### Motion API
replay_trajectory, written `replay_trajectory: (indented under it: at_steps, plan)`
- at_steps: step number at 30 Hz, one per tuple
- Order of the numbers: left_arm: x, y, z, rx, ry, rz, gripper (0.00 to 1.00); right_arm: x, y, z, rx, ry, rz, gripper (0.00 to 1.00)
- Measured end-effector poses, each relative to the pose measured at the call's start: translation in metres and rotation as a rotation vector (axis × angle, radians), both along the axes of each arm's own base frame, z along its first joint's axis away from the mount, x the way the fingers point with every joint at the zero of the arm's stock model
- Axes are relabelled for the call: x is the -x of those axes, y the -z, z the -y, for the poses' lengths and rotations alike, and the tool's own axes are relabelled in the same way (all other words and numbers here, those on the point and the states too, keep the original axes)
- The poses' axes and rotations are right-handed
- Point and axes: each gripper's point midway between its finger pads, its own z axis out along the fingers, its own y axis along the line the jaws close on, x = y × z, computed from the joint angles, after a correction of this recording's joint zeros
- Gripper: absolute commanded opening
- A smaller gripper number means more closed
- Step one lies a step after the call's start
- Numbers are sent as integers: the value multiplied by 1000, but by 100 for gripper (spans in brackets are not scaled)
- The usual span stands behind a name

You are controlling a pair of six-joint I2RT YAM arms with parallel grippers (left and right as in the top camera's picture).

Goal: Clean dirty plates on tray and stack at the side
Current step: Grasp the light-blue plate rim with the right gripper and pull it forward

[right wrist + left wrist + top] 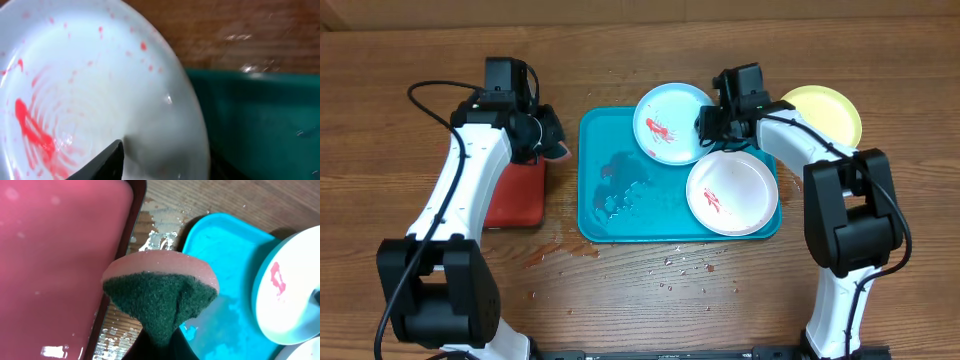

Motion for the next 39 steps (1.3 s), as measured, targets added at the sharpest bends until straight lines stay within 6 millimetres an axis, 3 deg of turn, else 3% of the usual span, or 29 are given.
replay_trajectory:
  at_steps: [4,7,13,24,30,36,39]
  plan:
    - [-1,3,0,0,0,-5,4,26,0,-24,-13,-67,-83,42]
    - [-1,3,0,-1,2,-4,4,54,-2,-43,-2,-123,-163,54]
    - [-2,2,0,-7,17,5,4,82,-12,-69,33,-194,-203,60]
    - [-2,2,0,-8,20,6,4,24,-38,-46,118,-100,34,61]
    - [-2,2,0,-8,20,6,4,7,-46,-48,130,-117,126,62]
    - [-2,2,0,-8,20,6,4,8,-25,-48,148,-146,97,61]
    - [-2,2,0,-8,20,6,4,14,-14,-48,150,-159,60,47]
